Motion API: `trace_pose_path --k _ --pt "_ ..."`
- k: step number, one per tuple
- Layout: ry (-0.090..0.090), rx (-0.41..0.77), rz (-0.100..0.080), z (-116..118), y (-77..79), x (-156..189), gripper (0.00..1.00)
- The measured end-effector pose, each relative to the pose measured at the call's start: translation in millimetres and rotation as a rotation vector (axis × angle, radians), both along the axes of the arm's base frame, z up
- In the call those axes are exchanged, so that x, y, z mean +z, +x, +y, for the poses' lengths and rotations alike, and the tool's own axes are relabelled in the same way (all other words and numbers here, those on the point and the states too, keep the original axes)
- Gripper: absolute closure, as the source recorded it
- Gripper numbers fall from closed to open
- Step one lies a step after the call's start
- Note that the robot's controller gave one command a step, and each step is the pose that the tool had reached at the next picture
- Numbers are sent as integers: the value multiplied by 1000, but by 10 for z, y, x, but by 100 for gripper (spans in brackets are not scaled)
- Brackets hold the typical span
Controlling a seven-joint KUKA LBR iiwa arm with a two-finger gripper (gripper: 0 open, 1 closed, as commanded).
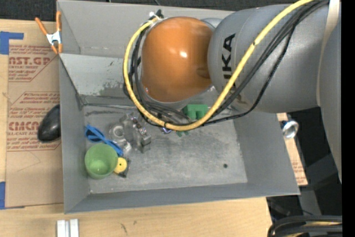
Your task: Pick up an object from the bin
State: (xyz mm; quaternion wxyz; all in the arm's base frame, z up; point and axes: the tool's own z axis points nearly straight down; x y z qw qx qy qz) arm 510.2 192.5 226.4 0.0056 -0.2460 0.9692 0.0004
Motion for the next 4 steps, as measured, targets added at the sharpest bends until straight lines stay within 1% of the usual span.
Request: trace_pose_path --k 1,2,3,4 --pt "-4 538 10 319 -114 -416 100" --pt "-4 535 8 314 -108 -407 0" --pt "-4 402 14 348 217 -1402 0" --pt "-2 403 8 357 228 -1360 100"
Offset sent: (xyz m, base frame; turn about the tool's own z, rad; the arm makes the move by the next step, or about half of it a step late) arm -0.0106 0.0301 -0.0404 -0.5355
